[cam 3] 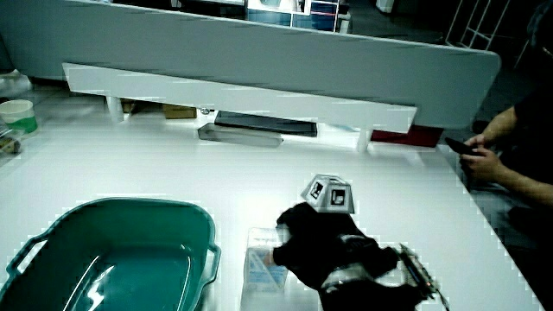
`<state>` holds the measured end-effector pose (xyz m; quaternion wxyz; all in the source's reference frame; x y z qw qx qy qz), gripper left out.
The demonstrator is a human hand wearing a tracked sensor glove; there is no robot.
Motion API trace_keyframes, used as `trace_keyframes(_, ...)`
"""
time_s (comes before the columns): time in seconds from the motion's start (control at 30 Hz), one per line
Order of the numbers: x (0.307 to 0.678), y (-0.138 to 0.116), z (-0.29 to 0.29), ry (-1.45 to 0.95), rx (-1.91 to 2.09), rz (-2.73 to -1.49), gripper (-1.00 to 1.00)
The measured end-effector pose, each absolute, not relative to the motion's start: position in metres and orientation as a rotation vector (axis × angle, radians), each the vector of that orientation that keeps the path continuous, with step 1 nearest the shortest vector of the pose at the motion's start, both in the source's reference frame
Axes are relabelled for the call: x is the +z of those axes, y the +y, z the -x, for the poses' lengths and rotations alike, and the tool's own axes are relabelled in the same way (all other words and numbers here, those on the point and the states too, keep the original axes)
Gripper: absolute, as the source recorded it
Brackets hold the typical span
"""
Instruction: Place milk on desk
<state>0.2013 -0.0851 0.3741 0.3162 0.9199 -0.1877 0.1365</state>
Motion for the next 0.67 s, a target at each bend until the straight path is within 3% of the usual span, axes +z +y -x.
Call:
trace_keyframes(0.07,0.376,-0.084,-0.202,-0.496,0.355,-2.419,0.0)
trace_keyframes(0.53,0.374,-0.072,-0.204,-0.446,0.367,-2.389,-0.64)
trace_keyframes(0.6,0.375,-0.067,-0.206,-0.469,0.296,-2.459,-0.73)
trace_keyframes(0.67,0.341,-0.058,-0.188,-0.452,0.255,-2.415,-0.82)
